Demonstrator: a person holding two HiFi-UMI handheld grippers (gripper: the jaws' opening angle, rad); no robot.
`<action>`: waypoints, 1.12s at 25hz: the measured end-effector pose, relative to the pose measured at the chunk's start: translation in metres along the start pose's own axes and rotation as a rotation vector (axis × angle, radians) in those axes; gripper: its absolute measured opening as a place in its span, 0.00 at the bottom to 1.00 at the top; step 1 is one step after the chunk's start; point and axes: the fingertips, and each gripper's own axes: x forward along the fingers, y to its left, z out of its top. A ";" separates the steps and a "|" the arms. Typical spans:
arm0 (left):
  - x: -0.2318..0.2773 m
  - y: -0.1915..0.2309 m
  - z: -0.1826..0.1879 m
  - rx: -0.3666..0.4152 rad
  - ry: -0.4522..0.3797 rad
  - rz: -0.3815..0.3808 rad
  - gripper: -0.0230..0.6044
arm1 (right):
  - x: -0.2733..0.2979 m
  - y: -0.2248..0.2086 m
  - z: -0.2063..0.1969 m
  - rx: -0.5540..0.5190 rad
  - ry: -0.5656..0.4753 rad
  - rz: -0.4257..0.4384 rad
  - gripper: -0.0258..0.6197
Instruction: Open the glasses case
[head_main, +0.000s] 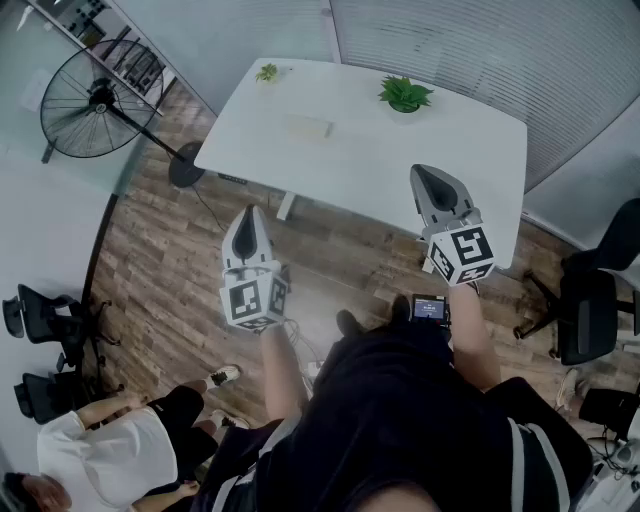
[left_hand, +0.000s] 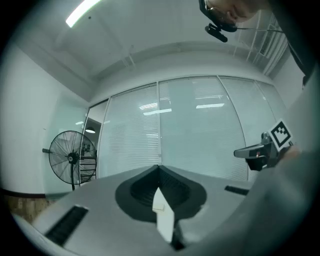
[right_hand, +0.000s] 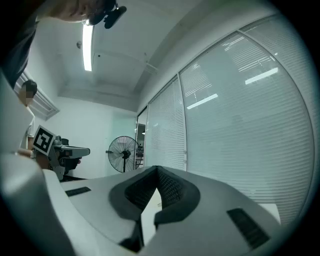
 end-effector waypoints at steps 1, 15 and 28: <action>0.002 -0.001 0.001 0.000 -0.003 0.000 0.04 | 0.001 -0.001 0.000 -0.002 -0.001 0.004 0.06; 0.023 -0.046 0.009 0.045 0.013 -0.001 0.04 | -0.014 -0.029 -0.004 0.025 -0.043 0.077 0.06; 0.043 -0.055 -0.002 0.083 0.075 0.031 0.04 | -0.008 -0.086 -0.026 0.086 -0.037 0.061 0.06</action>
